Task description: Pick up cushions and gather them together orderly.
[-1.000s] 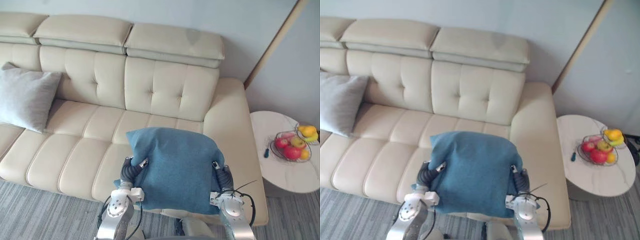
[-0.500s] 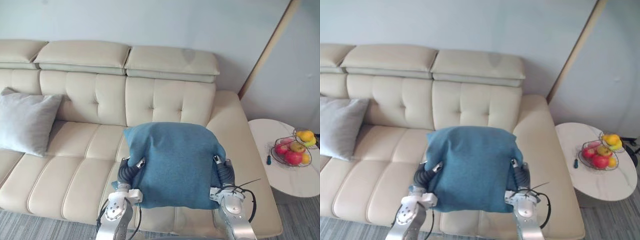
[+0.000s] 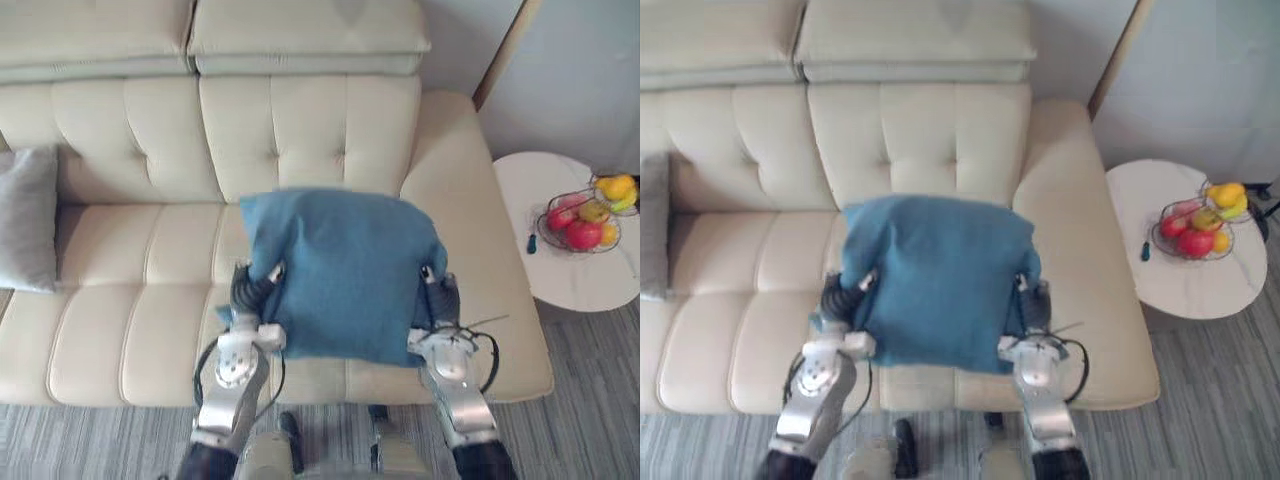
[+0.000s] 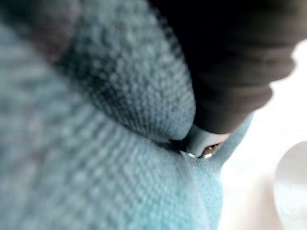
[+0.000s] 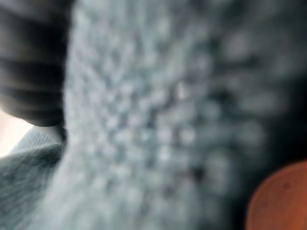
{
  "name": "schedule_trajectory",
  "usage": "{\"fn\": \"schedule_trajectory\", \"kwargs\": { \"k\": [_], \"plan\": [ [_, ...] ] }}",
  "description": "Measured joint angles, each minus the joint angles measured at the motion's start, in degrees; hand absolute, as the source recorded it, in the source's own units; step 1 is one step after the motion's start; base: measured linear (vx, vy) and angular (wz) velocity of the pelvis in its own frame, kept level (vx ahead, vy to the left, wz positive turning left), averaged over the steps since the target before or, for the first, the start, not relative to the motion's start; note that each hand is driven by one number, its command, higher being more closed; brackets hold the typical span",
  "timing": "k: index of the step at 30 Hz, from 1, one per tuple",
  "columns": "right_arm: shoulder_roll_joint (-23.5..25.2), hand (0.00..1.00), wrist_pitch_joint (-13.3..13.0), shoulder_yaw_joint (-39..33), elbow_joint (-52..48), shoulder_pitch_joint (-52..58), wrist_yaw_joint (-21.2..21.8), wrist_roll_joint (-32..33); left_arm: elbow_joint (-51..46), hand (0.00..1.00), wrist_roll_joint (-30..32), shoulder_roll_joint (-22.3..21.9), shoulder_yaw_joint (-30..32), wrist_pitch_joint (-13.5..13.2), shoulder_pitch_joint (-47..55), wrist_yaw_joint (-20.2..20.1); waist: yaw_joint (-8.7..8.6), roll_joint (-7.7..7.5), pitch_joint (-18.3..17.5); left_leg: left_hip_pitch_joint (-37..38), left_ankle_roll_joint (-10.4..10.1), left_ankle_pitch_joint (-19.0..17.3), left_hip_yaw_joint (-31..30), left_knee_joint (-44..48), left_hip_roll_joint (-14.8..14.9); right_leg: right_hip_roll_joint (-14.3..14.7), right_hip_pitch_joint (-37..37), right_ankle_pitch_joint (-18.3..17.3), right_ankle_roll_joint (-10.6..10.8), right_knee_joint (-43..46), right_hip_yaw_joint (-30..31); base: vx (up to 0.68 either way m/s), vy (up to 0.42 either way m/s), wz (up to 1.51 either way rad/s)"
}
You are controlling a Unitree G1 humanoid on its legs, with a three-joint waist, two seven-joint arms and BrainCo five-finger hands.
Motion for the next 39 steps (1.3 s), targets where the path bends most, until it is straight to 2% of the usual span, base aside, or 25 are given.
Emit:
{"fn": "schedule_trajectory", "kwargs": {
  "k": [1, 3, 4, 5, 8, 11, 12, 14, 15, 17, 22, 24, 27, 32, 39],
  "plan": [
    [-0.1, 1.0, 0.0, -0.1, 0.8, -1.5, -0.4, 0.0, 0.6, 1.0, 0.2, 0.3, 0.0, 0.0, -1.7, 0.6, 0.01, -0.07, 0.2, -0.5, 0.0, 0.2, -0.1, 0.0, 0.1, -0.1, -0.4, 0.2, 0.0, 0.0, 0.0, -0.11, -0.058, 0.11],
    [-0.9, 1.0, 0.8, -0.3, 5.7, -12.1, -3.6, 0.3, 6.6, 1.0, 0.5, 4.5, 0.0, 0.0, -15.6, 3.7, 0.3, -0.41, 1.1, -4.2, 0.1, 1.6, -0.7, 0.1, -0.1, -0.3, -3.8, 1.6, -0.1, -0.1, -0.4, -0.15, -0.074, 0.12],
    [-1.0, 1.0, 0.9, -0.5, 6.2, -14.0, -4.3, 0.3, 7.6, 1.0, 0.5, 5.2, 0.0, 0.0, -18.0, 4.4, 0.3, -0.47, 1.3, -4.9, 0.1, 1.9, -0.8, 0.2, -0.1, -0.4, -4.4, 1.8, -0.2, -0.1, -0.5, -0.2, -0.106, 0.17],
    [-1.0, 1.0, 1.0, -2.4, 8.3, -21.9, -6.3, 0.4, 11.5, 1.0, 0.5, 7.7, 0.0, 0.0, -27.9, 6.1, 0.32, -0.38, 3.7, -6.6, 0.1, 2.8, -1.5, 0.2, -0.3, -0.5, -5.7, 2.7, -0.2, -0.2, -0.9, -0.12, -0.075, 0.18],
    [-1.1, 1.0, 1.0, -4.7, 10.8, -31.4, -10.1, 0.4, 15.4, 1.0, 0.6, 9.7, 0.5, -0.5, -38.7, 8.8, 0.11, -0.34, 5.4, -9.2, -0.1, 4.3, -2.8, -0.3, -0.7, -0.6, -7.5, 3.8, -0.4, -1.0, -1.7, -0.12, -0.069, 0.2],
    [-2.4, 1.0, 0.4, -5.2, 16.9, -43.4, -13.8, 0.1, 22.5, 1.0, 1.6, 11.6, 2.7, -1.7, -49.3, 10.9, -0.51, -0.35, 9.2, -9.8, -0.5, 6.3, -4.1, -2.4, -1.4, -0.9, -7.8, 5.4, -0.5, -2.8, -2.1, -0.06, -0.054, 0.15],
    [-2.8, 0.0, 0.2, -5.5, 19.1, -46.9, -14.7, 0.0, 24.8, 0.0, 1.7, 11.8, 3.5, -1.8, -52.3, 11.5, -0.62, -0.48, 10.0, -10.4, -0.6, 7.2, -4.6, -3.6, -1.7, -1.0, -8.9, 5.8, -0.6, -2.9, -2.1, -0.07, -0.063, 0.18],
    [-3.0, 0.0, 0.2, -6.6, 22.3, -51.6, -16.3, -0.7, 28.9, 0.0, 2.2, 12.1, 4.9, -1.8, -56.3, 12.6, -0.88, -0.4, 10.9, -11.7, -0.9, 8.7, -5.7, -5.5, -2.3, -1.2, -10.7, 6.2, -0.5, -2.9, -2.3, -0.05, -0.049, 0.15],
    [-4.5, 0.0, 0.3, -6.8, 26.0, -55.5, -17.1, -1.0, 34.1, 0.0, 2.3, 12.5, 6.0, -1.8, -60.2, 13.1, -0.99, -0.42, 12.8, -12.1, -1.2, 10.0, -6.8, -7.0, -2.4, -1.0, -11.5, 6.6, -0.7, -2.9, -2.6, -0.03, -0.039, 0.13],
    [-5.1, 0.0, 0.6, -7.1, 29.0, -57.8, -17.1, -0.9, 38.5, 0.0, 2.2, 12.5, 6.8, -1.1, -63.1, 13.0, -1.16, -0.44, 14.1, -12.1, -1.4, 10.9, -7.4, -8.3, -2.4, -1.0, -11.9, 6.8, -0.7, -2.9, -3.1, -0.03, -0.035, 0.16],
    [-5.4, 0.0, 3.3, -8.7, 35.1, -58.6, -13.8, 1.4, 47.1, 0.0, 2.2, 11.5, 10.4, 2.3, -64.8, 11.4, -1.83, -0.3, 16.9, -14.3, -2.3, 13.1, -9.5, -11.3, -2.2, -0.5, -14.7, 7.2, -0.6, -2.9, -4.0, -0.02, -0.017, 0.11],
    [-5.4, 0.0, 3.9, -8.7, 36.1, -58.5, -12.3, 2.4, 49.4, 0.0, 2.2, 9.9, 12.4, 2.7, -64.7, 10.3, -1.99, -0.34, 17.3, -16.1, -2.4, 13.5, -10.2, -11.3, -2.1, -0.4, -16.1, 7.3, -0.6, -2.9, -4.5, -0.02, -0.005, 0.15],
    [-5.2, 0.0, 4.7, -8.7, 37.3, -57.3, -10.1, 3.0, 51.1, 0.0, 2.1, 7.8, 15.0, 3.5, -64.3, 9.0, -1.97, -0.38, 18.4, -17.2, -2.6, 13.7, -10.6, -11.1, -1.7, -0.2, -16.9, 7.3, -0.6, -2.9, -4.8, -0.03, -0.003, 0.08],
    [-4.3, 0.0, 5.0, -8.7, 36.2, -53.2, -8.1, 3.4, 50.3, 0.0, 1.9, 4.2, 18.0, 3.1, -59.1, 7.7, -2.03, -0.4, 18.4, -19.1, -2.8, 13.7, -11.3, -10.5, -0.8, 0.2, -18.2, 7.6, -0.3, -2.9, -4.9, -0.04, -0.004, 0.03],
    [-4.5, 0.0, 3.8, -8.8, 31.8, -48.7, -7.1, 3.4, 46.4, 0.0, 1.4, 4.3, 18.8, 2.2, -53.1, 6.7, -1.92, -0.42, 18.4, -18.6, -2.9, 13.8, -11.2, -10.2, 0.1, 1.0, -17.6, 7.6, -0.3, -2.9, -4.5, -0.03, -0.015, -0.02]
  ]
}}
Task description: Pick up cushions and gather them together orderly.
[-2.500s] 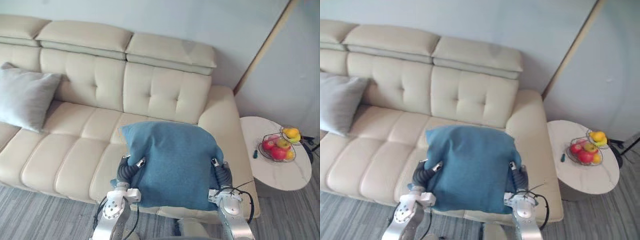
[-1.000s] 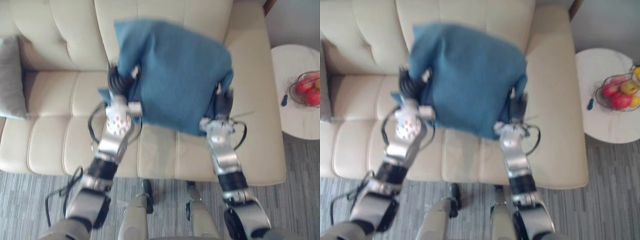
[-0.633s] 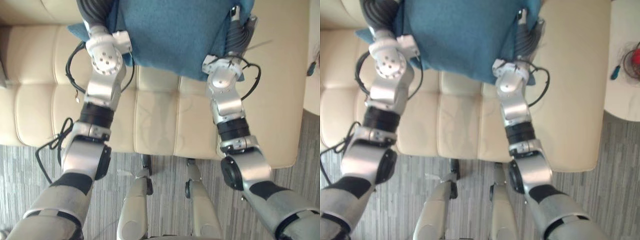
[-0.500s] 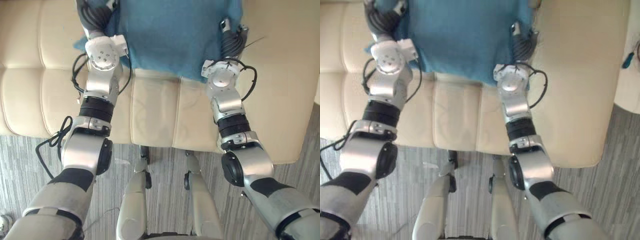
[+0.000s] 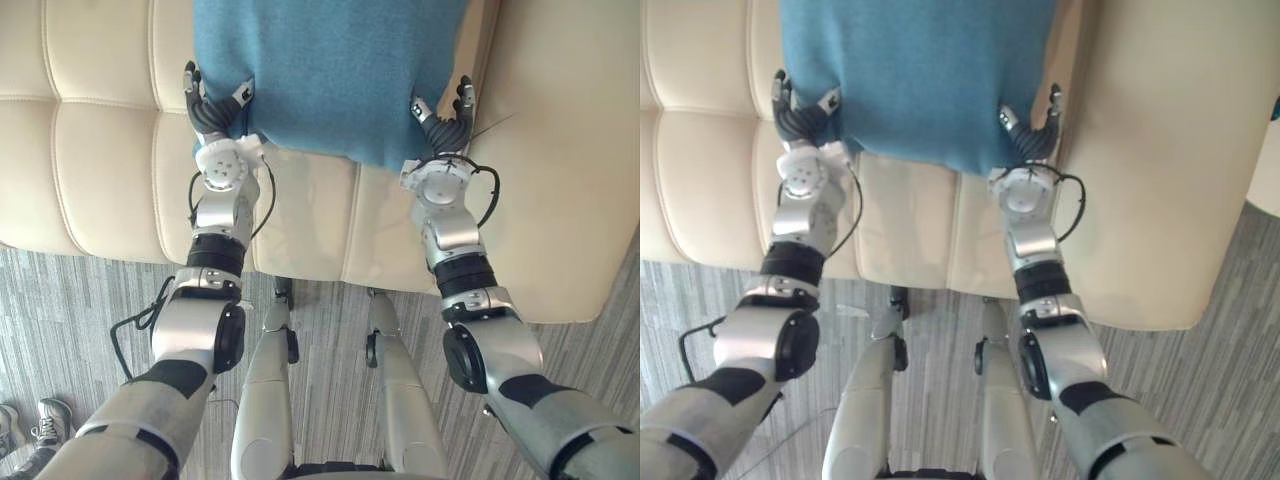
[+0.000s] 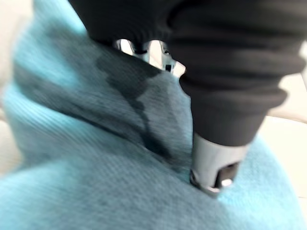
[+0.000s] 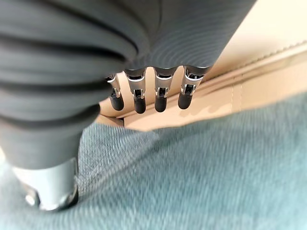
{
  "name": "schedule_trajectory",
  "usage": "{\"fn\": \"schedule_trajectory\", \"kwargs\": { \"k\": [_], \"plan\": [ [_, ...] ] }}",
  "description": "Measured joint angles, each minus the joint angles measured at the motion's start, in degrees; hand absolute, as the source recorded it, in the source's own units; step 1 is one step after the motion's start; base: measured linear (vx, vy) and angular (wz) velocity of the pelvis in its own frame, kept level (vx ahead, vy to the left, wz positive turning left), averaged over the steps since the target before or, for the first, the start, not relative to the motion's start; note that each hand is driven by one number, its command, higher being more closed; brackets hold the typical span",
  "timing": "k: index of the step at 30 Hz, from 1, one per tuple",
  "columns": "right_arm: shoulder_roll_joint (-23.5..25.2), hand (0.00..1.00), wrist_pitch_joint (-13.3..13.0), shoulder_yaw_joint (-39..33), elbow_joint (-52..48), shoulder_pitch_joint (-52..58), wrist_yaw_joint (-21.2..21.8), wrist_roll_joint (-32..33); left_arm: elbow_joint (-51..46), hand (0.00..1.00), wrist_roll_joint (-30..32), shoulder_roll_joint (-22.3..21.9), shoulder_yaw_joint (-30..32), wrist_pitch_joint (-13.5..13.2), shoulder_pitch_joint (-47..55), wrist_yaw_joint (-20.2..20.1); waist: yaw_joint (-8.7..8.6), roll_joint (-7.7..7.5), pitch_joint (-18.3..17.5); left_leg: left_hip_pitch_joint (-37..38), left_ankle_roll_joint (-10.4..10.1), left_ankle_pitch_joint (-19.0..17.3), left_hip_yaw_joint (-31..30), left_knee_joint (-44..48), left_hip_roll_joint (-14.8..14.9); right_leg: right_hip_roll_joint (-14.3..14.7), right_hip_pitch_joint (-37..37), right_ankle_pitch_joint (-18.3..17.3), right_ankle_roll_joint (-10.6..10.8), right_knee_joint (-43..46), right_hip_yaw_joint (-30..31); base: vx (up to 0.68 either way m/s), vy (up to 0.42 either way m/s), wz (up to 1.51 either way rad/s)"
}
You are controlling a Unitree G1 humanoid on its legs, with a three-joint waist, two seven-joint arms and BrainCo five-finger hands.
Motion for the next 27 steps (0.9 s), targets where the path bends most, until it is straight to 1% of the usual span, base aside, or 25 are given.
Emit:
{"fn": "schedule_trajectory", "kwargs": {
  "k": [2, 4, 5, 7, 8, 9, 10, 11, 12, 14, 16, 18, 19, 21, 22, 24, 25, 26, 27],
  "plan": [
    [0.0, 0.0, 0.0, -0.1, -1.3, 2.0, 0.4, 0.0, -0.9, 0.0, -0.3, 0.0, -0.1, 0.0, 1.6, -0.3, 0.2, -0.05, -0.1, 0.7, 0.0, 0.0, 0.2, 0.0, 0.2, 0.2, 0.6, 0.0, 0.0, 0.0, 0.2, -0.04, -0.022, -0.06],
    [-0.2, 0.0, -0.3, 0.1, -7.0, 6.5, 1.3, 0.1, -5.0, 0.0, -1.3, 0.5, -0.5, 0.0, 4.7, -1.0, 0.53, -0.05, -0.1, 0.9, -0.6, -0.4, 0.6, 1.1, 0.7, 0.5, 1.2, 0.0, 0.0, 0.0, 0.3, -0.04, -0.026, -0.08],
    [-0.3, 0.0, -0.5, 0.1, -7.9, 7.4, 1.6, 0.1, -5.9, 0.0, -1.3, 0.8, -0.7, 0.0, 5.6, -1.3, 0.61, -0.05, -0.1, 1.1, -0.7, -0.5, 0.7, 1.4, 0.8, 0.6, 1.4, 0.0, 0.0, 0.0, 0.4, -0.03, -0.028, -0.08],
    [-1.4, 0.0, -0.7, 0.2, -12.8, 12.9, 3.2, 0.4, -11.1, 0.0, -2.3, 1.9, -1.7, -0.1, 11.4, -2.5, 0.95, -0.04, -0.1, 3.2, -1.0, -0.9, 0.9, 1.9, 1.3, 1.0, 3.6, -0.1, 0.0, 0.0, 0.4, -0.03, -0.034, -0.09],
    [-1.8, 0.0, -0.8, 0.3, -13.8, 14.0, 3.5, 0.8, -12.1, 0.0, -2.5, 2.0, -1.8, -0.2, 12.4, -2.7, 1.03, -0.04, -0.1, 3.6, -1.0, -1.1, 1.1, 2.0, 1.4, 1.1, 4.1, -0.2, 0.0, 0.0, 0.4, -0.03, -0.035, -0.06],
    [-2.8, 0.0, -1.3, 0.3, -16.8, 17.6, 4.5, 1.3, -15.0, 0.0, -3.2, 2.3, -1.8, -0.9, 16.0, -3.1, 1.12, -0.05, -0.1, 4.9, -1.1, -1.4, 1.1, 2.4, 1.7, 1.2, 5.6, -0.5, -0.2, 0.0, 0.3, -0.03, -0.042, 0.0],
    [-3.7, 0.0, -1.6, 0.3, -20.2, 21.7, 5.6, 1.3, -18.1, 0.0, -4.0, 2.3, -1.7, -1.6, 19.9, -3.9, 1.29, -0.08, -0.1, 6.1, -1.2, -2.2, 1.1, 3.5, 2.0, 1.5, 7.2, -1.3, -1.0, 0.3, -0.1, -0.02, -0.035, 0.01],
    [-4.0, 0.0, -1.8, 0.3, -21.0, 23.1, 6.0, 1.3, -18.9, 0.0, -4.3, 2.3, -1.7, -2.0, 21.3, -4.1, 1.38, -0.07, -0.2, 6.5, -1.3, -2.5, 1.1, 3.9, 2.1, 1.7, 7.7, -1.6, -1.1, 0.6, -0.2, -0.02, -0.048, 0.02],
    [-4.5, 0.0, -2.2, 0.2, -23.0, 27.2, 7.4, 1.3, -20.6, 0.0, -4.8, 2.3, -1.6, -2.3, 25.5, -5.1, 1.46, -0.15, -0.6, 8.0, -1.4, -2.9, 0.9, 4.2, 2.4, 2.1, 8.9, -3.0, -1.5, 1.9, -0.5, 0.0, -0.048, 0.06],
    [-4.4, 0.0, -2.6, -0.1, -25.0, 33.0, 9.1, 1.3, -21.7, 0.0, -5.6, 2.0, -1.6, -2.4, 31.8, -6.4, 1.48, -0.23, -1.1, 10.5, -1.6, -3.3, 0.3, 4.2, 2.6, 2.5, 10.8, -5.0, -1.7, 3.8, -1.3, 0.01, -0.058, 0.13],
    [-4.2, 0.0, -2.6, -0.2, -25.2, 36.6, 10.5, 1.3, -21.8, 0.0, -6.5, 1.2, -1.3, -2.3, 35.8, -7.5, 1.54, -0.22, -1.6, 12.0, -1.3, -3.8, -0.3, 4.0, 2.7, 2.6, 12.1, -6.0, -1.8, 4.7, -1.9, 0.01, -0.052, 0.15],
    [-3.3, 0.0, -2.9, -0.2, -27.0, 43.9, 13.0, 1.3, -21.8, 0.0, -7.5, -1.3, 0.1, -2.2, 44.2, -8.8, 2.03, -0.3, -3.6, 14.8, -1.3, -4.1, -0.5, 3.5, 2.7, 2.6, 14.4, -7.5, -2.3, 5.8, -2.6, 0.04, -0.044, 0.11],
    [-2.9, 0.0, -2.9, -0.2, -27.0, 45.0, 13.4, 1.2, -21.8, 0.0, -7.7, -1.6, 0.2, -2.1, 45.7, -9.1, 2.02, -0.34, -4.0, 15.3, -1.3, -4.1, -0.6, 3.3, 2.7, 2.6, 14.9, -7.7, -2.2, 5.9, -2.7, 0.06, -0.032, 0.12],
    [-1.1, 0.0, -3.1, -0.3, -26.7, 51.8, 15.6, 1.3, -21.6, 0.0, -7.8, -3.5, 1.3, -2.0, 53.3, -10.6, 2.2, -0.49, -7.6, 18.0, -1.2, -4.2, -1.0, 1.9, 2.5, 2.5, 17.1, -8.8, -2.3, 6.1, -3.6, 0.07, -0.026, 0.15],
    [-0.7, 0.0, -3.1, -0.3, -26.7, 53.2, 15.9, 1.3, -21.2, 0.0, -7.7, -3.7, 1.5, -2.0, 54.3, -10.9, 2.24, -0.43, -8.1, 18.6, -1.2, -4.2, -1.1, 1.6, 2.5, 2.5, 17.6, -9.0, -2.4, 6.1, -3.7, 0.09, -0.019, 0.15],
    [1.5, 0.0, -3.6, -0.4, -25.3, 58.5, 18.3, 1.2, -16.1, 0.0, -6.5, -4.9, 3.0, -1.7, 58.5, -13.0, 2.31, -0.4, -11.2, 21.7, -1.2, -4.2, -1.5, 0.0, 2.5, 2.4, 20.3, -10.1, -2.5, 6.1, -4.6, 0.09, -0.016, 0.15],
    [1.9, 0.0, -3.9, -0.5, -24.5, 59.2, 18.5, 1.2, -14.8, 0.0, -6.4, -5.0, 3.3, -1.6, 59.2, -13.4, 2.32, -0.49, -11.9, 22.0, -1.3, -4.1, -1.6, -0.3, 2.4, 2.4, 20.5, -10.4, -2.5, 6.1, -4.7, 0.11, -0.012, 0.13],
    [3.0, 0.0, -4.3, -0.7, -20.8, 60.5, 19.6, 1.2, -10.0, 0.0, -5.4, -5.8, 4.5, -1.0, 60.6, -14.9, 2.29, -0.5, -14.0, 23.5, -1.3, -4.1, -1.7, -1.2, 2.5, 2.4, 21.8, -10.9, -2.4, 6.0, -5.0, 0.1, -0.006, 0.08],
    [3.5, 0.0, -4.3, -1.0, -18.5, 60.9, 20.2, 1.1, -7.4, 0.0, -4.6, -6.3, 4.6, -0.7, 61.2, -15.3, 2.27, -0.53, -14.8, 24.5, -1.4, -4.1, -1.6, -1.6, 2.5, 2.4, 22.7, -11.1, -2.3, 5.8, -5.2, 0.11, -0.001, 0.09]
  ]
}}
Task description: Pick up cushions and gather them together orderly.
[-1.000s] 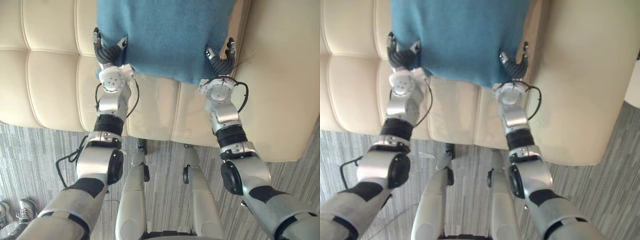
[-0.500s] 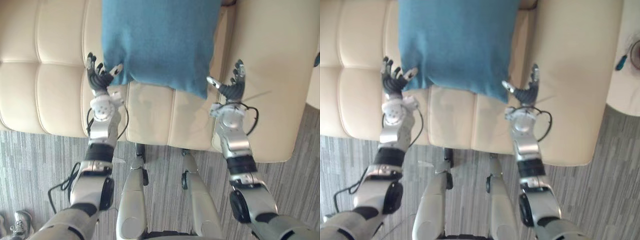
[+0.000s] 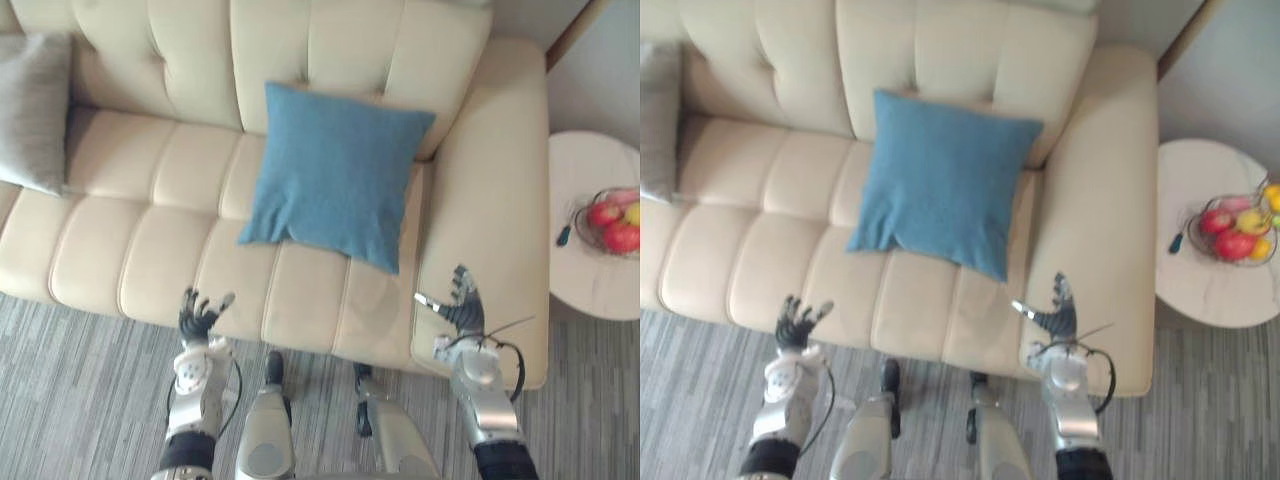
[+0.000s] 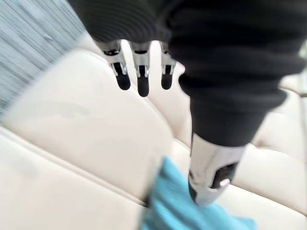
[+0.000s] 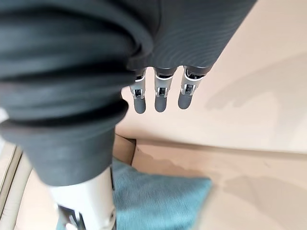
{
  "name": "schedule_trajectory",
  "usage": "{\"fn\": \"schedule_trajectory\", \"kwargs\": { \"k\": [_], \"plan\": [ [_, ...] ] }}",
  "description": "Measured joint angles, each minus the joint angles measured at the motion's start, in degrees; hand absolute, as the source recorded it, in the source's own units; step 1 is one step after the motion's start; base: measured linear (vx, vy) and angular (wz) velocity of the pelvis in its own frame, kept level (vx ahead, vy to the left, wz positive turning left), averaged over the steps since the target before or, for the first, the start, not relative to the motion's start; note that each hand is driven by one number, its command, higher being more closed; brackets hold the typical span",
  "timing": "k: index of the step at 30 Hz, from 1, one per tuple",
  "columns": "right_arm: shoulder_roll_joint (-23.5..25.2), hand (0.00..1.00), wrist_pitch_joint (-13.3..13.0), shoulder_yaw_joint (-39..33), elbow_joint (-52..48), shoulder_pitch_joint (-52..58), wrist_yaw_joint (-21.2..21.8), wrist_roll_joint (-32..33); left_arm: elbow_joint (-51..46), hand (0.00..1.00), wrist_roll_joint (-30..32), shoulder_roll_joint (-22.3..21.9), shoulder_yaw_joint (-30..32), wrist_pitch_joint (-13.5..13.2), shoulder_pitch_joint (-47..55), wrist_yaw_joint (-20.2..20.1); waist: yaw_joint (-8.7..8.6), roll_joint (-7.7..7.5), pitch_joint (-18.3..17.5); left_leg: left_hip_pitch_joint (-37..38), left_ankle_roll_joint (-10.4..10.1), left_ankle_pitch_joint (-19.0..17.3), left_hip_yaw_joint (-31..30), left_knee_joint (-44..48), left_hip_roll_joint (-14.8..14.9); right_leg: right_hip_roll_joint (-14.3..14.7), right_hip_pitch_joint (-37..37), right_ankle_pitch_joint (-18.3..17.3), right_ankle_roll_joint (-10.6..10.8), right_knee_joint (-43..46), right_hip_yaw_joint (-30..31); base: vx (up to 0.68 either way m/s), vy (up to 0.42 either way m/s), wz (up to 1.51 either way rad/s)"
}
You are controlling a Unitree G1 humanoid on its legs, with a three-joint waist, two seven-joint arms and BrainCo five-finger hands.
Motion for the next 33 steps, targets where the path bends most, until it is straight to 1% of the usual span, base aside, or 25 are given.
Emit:
{"fn": "schedule_trajectory", "kwargs": {
  "k": [1, 2, 4, 5, 7, 8, 10, 14, 18, 19, 29, 33],
  "plan": [
    [1.1, 0.0, -0.1, -0.9, 4.0, 0.5, 0.7, -0.5, 4.1, 0.0, 1.8, -0.9, 0.6, 0.4, 0.9, -1.1, -0.06, 0.04, -1.5, 1.6, 0.0, 0.0, 0.0, -1.0, 0.0, 0.0, 1.3, -0.4, 0.0, -0.2, -0.2, 0.07, 0.002, 0.05],
    [1.4, 0.0, -0.1, -1.1, 5.4, 0.6, 0.8, -0.6, 5.4, 0.0, 2.3, -1.2, 0.7, 0.6, 1.1, -1.4, -0.08, 0.03, -1.9, 2.2, -0.1, 0.0, 0.1, -1.3, 0.0, 0.0, 1.8, -0.5, 0.0, -0.3, -0.2, 0.08, 0.009, 0.04],
    [2.3, 0.0, -0.1, -1.7, 12.4, 1.3, 2.1, -2.2, 11.7, 0.0, 6.1, -3.0, 1.9, 1.3, 2.6, -2.5, -0.31, 0.08, -4.0, 4.8, -0.2, 0.1, 0.2, -2.8, -0.1, -0.1, 4.3, -0.9, -0.2, -1.3, -0.4, 0.09, 0.014, 0.04],
    [2.5, 0.0, -0.1, -1.9, 14.0, 1.5, 2.2, -2.2, 12.9, 0.0, 6.7, -3.4, 2.0, 1.4, 3.0, -2.6, -0.37, 0.05, -4.6, 5.2, -0.2, 0.1, 0.2, -3.0, -0.1, -0.1, 4.7, -0.9, -0.2, -1.6, -0.5, 0.09, 0.013, 0.02],
    [3.7, 0.0, 0.0, -3.9, 20.9, 1.7, 2.6, -2.5, 16.6, 0.0, 9.6, -4.0, 2.4, 2.0, 4.1, -3.4, -0.63, 0.1, -6.6, 7.2, -0.3, 0.2, 0.3, -4.3, -0.1, -0.1, 6.7, -0.9, -0.1, -3.0, -0.6, 0.08, 0.006, 0.02],
    [3.6, 0.0, 0.1, -4.0, 22.1, 1.7, 2.6, -2.6, 16.9, 0.0, 10.0, -3.9, 2.7, 2.1, 4.1, -3.4, -0.66, 0.11, -6.9, 7.5, -0.4, 0.2, 0.4, -4.6, -0.1, -0.1, 7.0, -0.9, -0.1, -3.2, -0.7, 0.06, 0.001, 0.0],
    [3.6, 0.0, 0.6, -5.7, 28.2, 1.7, 2.7, -2.7, 19.2, 0.0, 11.7, -3.9, 4.0, 2.2, 4.2, -3.5, -0.79, 0.54, -8.2, 9.6, -0.4, 0.2, 0.7, -5.7, -0.1, -0.2, 8.8, -1.0, 0.1, -3.8, -0.6, 0.06, 0.001, -0.02],
    [3.4, 0.0, 1.4, -8.9, 34.0, 1.7, 2.6, -2.3, 21.2, 0.0, 12.7, -3.9, 4.5, 2.6, 4.4, -3.8, -1.01, 0.87, -9.2, 12.2, -0.4, 0.1, 1.3, -7.2, -0.5, -0.4, 11.0, -1.0, 0.3, -5.0, -0.1, 0.06, 0.01, -0.05],
    [3.0, 0.0, 1.9, -10.9, 37.9, 1.1, 2.6, -2.1, 22.1, 0.0, 13.9, -3.5, 4.5, 2.6, 4.4, -4.4, -1.24, 0.63, -9.5, 13.2, -0.3, 0.1, 1.2, -7.6, -1.0, -0.8, 11.9, -1.0, 0.4, -5.2, -0.1, 0.03, 0.011, 0.01],
    [1.0, 0.0, 2.1, -13.0, 43.9, -3.4, 2.6, -1.0, 23.4, 0.0, 16.1, -0.6, 3.7, 3.2, 5.8, -4.8, -4.04, -0.05, -9.4, 15.5, 2.1, -1.7, -0.1, -8.4, -4.8, -4.1, 13.5, -3.0, 2.5, -4.1, 0.0, 0.0, 0.0, 0.0],
    [1.1, 0.0, 2.1, -13.0, 43.9, -3.3, 2.6, -1.0, 23.4, 0.0, 16.1, -0.8, 3.8, 3.2, 5.9, -4.7, -3.94, 0.07, -9.3, 16.1, 2.2, -1.8, 0.3, -8.0, -4.8, -4.1, 13.6, -3.3, 2.4, -2.8, 0.1, 0.0, 0.001, -0.01],
    [1.2, 0.0, 2.7, -12.6, 43.6, -3.3, 2.5, -1.1, 23.2, 0.0, 16.1, -1.3, 3.7, 3.2, 5.7, -4.7, -3.55, 0.51, -8.7, 16.0, 2.3, -4.3, 3.1, -3.6, -4.4, -4.0, 13.4, -3.5, 2.4, -0.9, 1.5, -0.07, 0.02, -0.25]
  ]
}}
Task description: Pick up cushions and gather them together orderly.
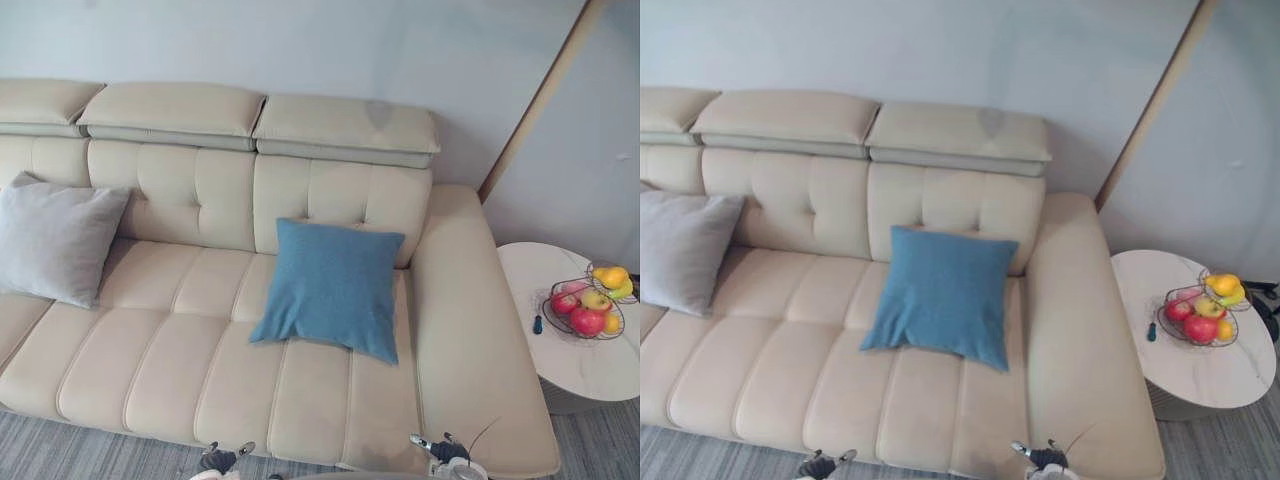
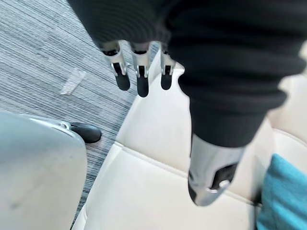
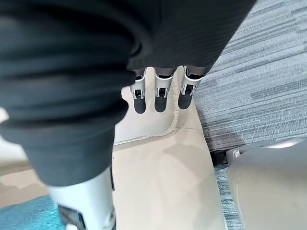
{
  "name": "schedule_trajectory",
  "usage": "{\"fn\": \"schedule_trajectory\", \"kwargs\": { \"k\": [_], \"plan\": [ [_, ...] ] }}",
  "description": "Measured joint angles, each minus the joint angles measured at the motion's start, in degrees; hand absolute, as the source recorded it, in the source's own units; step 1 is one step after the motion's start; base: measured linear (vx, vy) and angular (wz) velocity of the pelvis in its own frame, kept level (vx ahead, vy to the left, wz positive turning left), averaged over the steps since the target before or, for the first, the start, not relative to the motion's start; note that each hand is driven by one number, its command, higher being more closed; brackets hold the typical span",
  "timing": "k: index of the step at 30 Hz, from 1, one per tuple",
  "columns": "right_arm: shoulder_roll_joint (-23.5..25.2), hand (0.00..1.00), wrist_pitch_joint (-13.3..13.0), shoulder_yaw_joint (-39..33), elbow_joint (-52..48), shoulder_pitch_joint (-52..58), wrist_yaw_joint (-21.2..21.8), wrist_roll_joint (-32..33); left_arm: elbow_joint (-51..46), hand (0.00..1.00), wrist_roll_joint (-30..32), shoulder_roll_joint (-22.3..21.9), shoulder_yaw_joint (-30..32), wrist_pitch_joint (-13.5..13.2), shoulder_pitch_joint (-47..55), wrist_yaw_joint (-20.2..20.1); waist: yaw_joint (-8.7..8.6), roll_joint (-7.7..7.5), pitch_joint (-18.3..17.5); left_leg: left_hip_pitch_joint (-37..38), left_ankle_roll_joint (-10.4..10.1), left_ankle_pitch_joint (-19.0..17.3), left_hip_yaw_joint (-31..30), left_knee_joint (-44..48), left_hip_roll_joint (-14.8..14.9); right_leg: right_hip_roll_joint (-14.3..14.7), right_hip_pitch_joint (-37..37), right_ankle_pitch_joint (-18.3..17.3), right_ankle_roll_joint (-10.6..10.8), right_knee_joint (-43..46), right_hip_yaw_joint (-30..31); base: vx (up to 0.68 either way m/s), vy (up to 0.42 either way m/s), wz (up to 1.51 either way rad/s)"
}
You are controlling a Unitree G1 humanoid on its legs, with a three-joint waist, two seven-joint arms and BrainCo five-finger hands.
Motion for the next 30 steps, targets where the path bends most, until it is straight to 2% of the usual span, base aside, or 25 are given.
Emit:
{"fn": "schedule_trajectory", "kwargs": {
  "k": [3, 4, 7, 8, 10, 13, 14, 15, 16, 17, 18, 19, 20, 21, 22, 23, 24, 27, 30],
  "plan": [
    [0.0, 0.0, 0.5, 1.2, -0.5, -0.2, -0.1, -1.3, -0.2, 0.0, 0.2, -0.4, -0.1, 0.0, -1.0, 0.0, 0.76, -0.03, 1.4, -0.3, 0.1, -1.9, 2.8, 3.3, 0.5, 0.4, -1.3, -0.1, -0.1, 1.4, 2.1, -0.1, 0.014, -0.41],
    [0.1, 0.0, 0.7, 2.1, -0.8, 0.1, -0.1, -1.6, -0.4, 0.0, 0.2, -0.4, -0.6, 0.0, -1.5, 0.0, 1.21, -0.46, 1.8, -0.6, 0.1, -2.3, 4.0, 4.3, 0.8, 0.5, -2.3, -0.6, -0.8, 2.0, 2.6, -0.14, 0.005, -0.64],
    [0.9, 0.0, 1.2, 3.4, -3.5, -0.3, -0.3, -3.2, -1.3, 0.0, 0.6, -0.4, -2.2, 0.0, -2.6, 0.1, 1.58, -0.75, 3.1, -2.2, 0.1, -4.1, 7.8, 8.2, 1.9, 0.0, -5.1, -0.5, -1.4, 4.0, 1.1, -0.1, 0.007, -0.76],
    [1.2, 0.0, 1.2, 4.7, -4.9, -0.5, -0.4, -3.4, -1.2, 0.0, 0.6, -0.4, -2.4, 0.0, -3.1, 0.1, 2.1, -0.98, 4.3, -2.3, -0.1, -5.1, 9.7, 9.7, 2.7, -0.1, -5.7, 0.3, -2.2, 4.7, 0.4, -0.06, 0.007, -0.66],
    [2.0, 0.0, 1.2, 5.2, -5.2, -1.0, -0.5, -3.9, -1.2, 0.0, 1.0, -0.2, -3.3, 0.0, -4.5, 0.1, 1.9, -1.43, 4.9, -4.3, -0.1, -6.7, 11.4, 13.3, 3.7, -0.5, -7.9, 0.8, -2.3, 6.2, -1.6, -0.1, -0.001, -0.6],
    [2.5, 0.0, 1.6, 5.2, -7.1, -0.8, -0.5, -4.4, -1.3, 0.0, 1.3, -0.5, -3.4, 0.1, -6.4, 0.3, 1.67, -1.99, 5.1, -6.4, 0.3, -6.7, 13.2, 15.0, 4.7, -1.0, -10.0, 2.4, -3.2, 6.7, -3.1, -0.04, 0.003, -0.25],
    [2.2, 0.0, 1.7, 5.6, -7.2, -2.1, -0.6, -4.6, -2.3, 0.0, 2.2, -1.9, -2.9, 0.0, -7.3, 0.4, 1.98, -1.4, 5.5, -6.5, 0.7, -6.0, 15.0, 14.3, 5.9, -1.8, -12.4, -1.0, -4.6, 14.4, -6.1, -0.06, -0.029, -0.19],
    [2.3, 0.0, 1.7, 5.9, -7.2, -2.3, -0.6, -4.7, -2.4, 0.0, 2.2, -2.0, -2.8, 0.0, -7.3, 0.4, 1.98, -1.38, 5.6, -6.1, 0.6, -5.9, 15.6, 14.1, 6.1, -2.5, -13.5, -3.4, -5.1, 19.6, -7.6, -0.05, -0.031, -0.09],
    [2.4, 0.0, 1.6, 7.2, -7.2, -2.2, -0.5, -5.3, -2.7, 0.0, 2.2, -2.0, -2.9, 0.0, -6.7, 0.4, 2.0, -1.46, 5.4, -4.5, 0.5, -5.8, 15.8, 14.3, 5.9, -5.8, -13.6, -9.0, -3.4, 32.4, -10.3, 0.06, -0.09, 0.11],
    [3.1, 0.0, 1.5, 7.9, -6.9, -2.2, -0.5, -5.5, -4.2, 0.0, 2.2, -1.3, -3.2, 0.1, -6.0, 0.4, 1.87, -3.68, 4.0, -4.1, 0.5, -5.8, 15.7, 16.5, 5.0, -7.9, -13.8, -10.7, -1.3, 36.2, -10.6, 0.08, -0.098, 0.13],
    [3.3, 0.0, 1.4, 8.0, -6.8, -2.3, -0.5, -5.5, -4.4, 0.0, 2.2, -1.2, -2.8, 0.1, -6.0, 0.4, 1.83, -3.93, 3.9, -4.9, 0.6, -5.9, 15.6, 17.6, 4.7, -7.6, -14.1, -10.7, -1.4, 36.6, -11.1, 0.0, -0.117, -0.05],
    [3.1, 0.0, 0.9, 9.1, -6.8, -3.6, -0.6, -5.6, -4.1, 0.0, 2.2, -1.6, -2.2, 0.2, -6.0, 0.3, 3.09, -3.57, 3.3, -7.7, 3.0, -4.9, 14.6, 18.2, 4.5, -6.2, -12.5, -10.0, -1.0, 30.7, -10.4, -0.08, -0.036, -0.12],
    [2.6, 0.0, 0.8, 9.2, -6.6, -3.8, -0.5, -5.7, -3.8, 0.0, 2.2, -2.0, -2.1, 0.2, -5.8, 0.3, 3.51, -2.46, 2.5, -8.1, 3.5, -4.8, 13.2, 15.1, 3.7, -4.8, -10.2, -9.5, -0.3, 25.3, -9.3, -0.24, -0.024, -0.34],
    [1.6, 0.0, 1.0, 9.0, -6.6, -5.8, -0.7, -6.1, -3.7, 0.0, 2.1, -3.0, -2.1, 0.0, -5.4, 0.3, 4.13, -0.97, 2.6, -7.9, 1.9, -1.5, 13.8, 11.2, 4.1, -4.4, -9.7, -13.4, -1.0, 30.5, -7.1, -0.15, -0.067, -0.2],
    [1.5, 0.0, 0.8, 9.7, -6.3, -7.4, -0.9, -6.6, -3.8, 0.0, 2.0, -2.2, -3.2, 0.1, -5.8, 0.7, 3.69, -2.32, 3.3, -8.5, 1.8, -0.5, 14.1, 11.6, 2.6, -5.2, -7.0, -16.8, 0.4, 27.1, -6.8, -0.18, -0.103, -0.27],
    [1.5, 0.0, 0.8, 9.9, -5.8, -7.7, -0.9, -6.6, -3.8, 0.0, 2.0, -1.8, -3.8, 0.2, -6.0, 0.7, 3.95, -2.39, 3.7, -8.9, 1.7, -0.6, 14.3, 12.0, 2.6, -5.0, -6.2, -17.3, 0.4, 24.8, -7.1, -0.13, -0.144, -0.03],
    [0.6, 0.0, 0.8, 10.0, -5.5, -9.8, -1.1, -6.6, -3.2, 0.0, 1.9, -2.0, -4.7, 0.2, -6.2, 0.6, 3.93, 0.89, 5.9, -10.0, 1.0, -0.1, 12.7, 13.4, 4.4, -2.5, -3.0, -14.6, -0.5, 19.4, -8.5, -0.14, -0.078, -0.03],
    [-0.5, 0.0, 1.1, 9.8, -3.1, -9.8, -1.8, -7.5, -2.4, 0.0, 0.9, -1.9, -5.1, 0.2, -5.8, 1.1, 2.74, 2.05, 7.4, -9.2, 0.1, 1.9, 11.6, 11.9, 4.9, -1.7, -1.9, -13.4, -1.0, 18.2, -9.4, -0.19, -0.063, 0.15],
    [-1.1, 0.0, 1.7, 9.2, -2.1, -8.6, -2.6, -7.6, -2.2, 0.0, 0.9, -1.5, -5.1, 0.2, -4.7, 1.3, 2.24, 2.04, 7.4, -9.1, -0.5, 4.2, 9.2, 9.9, 4.2, -2.0, -3.1, -13.2, -1.5, 18.7, -9.6, -0.17, -0.038, 0.1]
  ]
}}
